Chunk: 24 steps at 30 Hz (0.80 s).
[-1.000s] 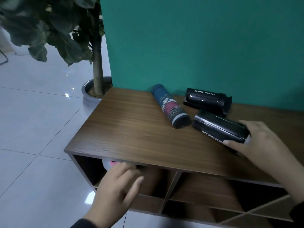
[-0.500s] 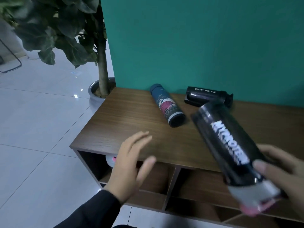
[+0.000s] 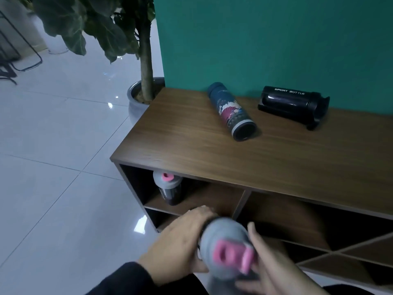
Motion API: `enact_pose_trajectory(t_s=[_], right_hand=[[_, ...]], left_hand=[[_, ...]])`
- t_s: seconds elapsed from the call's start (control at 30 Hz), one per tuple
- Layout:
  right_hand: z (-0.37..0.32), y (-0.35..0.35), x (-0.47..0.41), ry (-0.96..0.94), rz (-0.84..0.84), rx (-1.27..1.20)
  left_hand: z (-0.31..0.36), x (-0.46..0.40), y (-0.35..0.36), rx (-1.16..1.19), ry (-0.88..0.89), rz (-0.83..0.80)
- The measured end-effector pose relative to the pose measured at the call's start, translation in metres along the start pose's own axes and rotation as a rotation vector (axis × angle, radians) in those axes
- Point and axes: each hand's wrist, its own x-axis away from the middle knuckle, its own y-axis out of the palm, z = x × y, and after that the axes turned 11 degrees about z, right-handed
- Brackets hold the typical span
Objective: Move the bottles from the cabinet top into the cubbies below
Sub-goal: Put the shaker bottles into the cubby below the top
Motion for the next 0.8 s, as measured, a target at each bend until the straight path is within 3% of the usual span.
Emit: enact_pose_trajectory(t_s=[0.07, 0.17, 0.27, 0.47, 0.53, 0.8], right_hand=[[-0.004, 0.024, 0.003, 0.005, -0.12, 0.074], [0.009, 0.043, -0.017, -0.196, -0.253, 0.254], [0.021, 0.055, -0.048, -0.289, -0.09, 0.332], [0.029, 0.09, -0.09, -0.392, 0.092, 0.22], [0.03, 0.098, -0.096, -0.441, 0.132, 0.199], [0.032, 0.119, -0.114, -0.587, 0.3, 0.288]], left_hand=[[-0.018, -0.004, 0.002, 0.099, -0.201, -0.119], [-0.037, -0.011, 0.023, 0.229, -0.376, -0.164], [-0.057, -0.018, 0.046, 0.25, -0.409, -0.056], [-0.077, -0.028, 0.061, 0.415, -0.667, 0.132], [-0.079, -0.036, 0.063, 0.415, -0.672, 0.196], [-0.087, -0.063, 0.07, 0.643, -0.759, 0.238]])
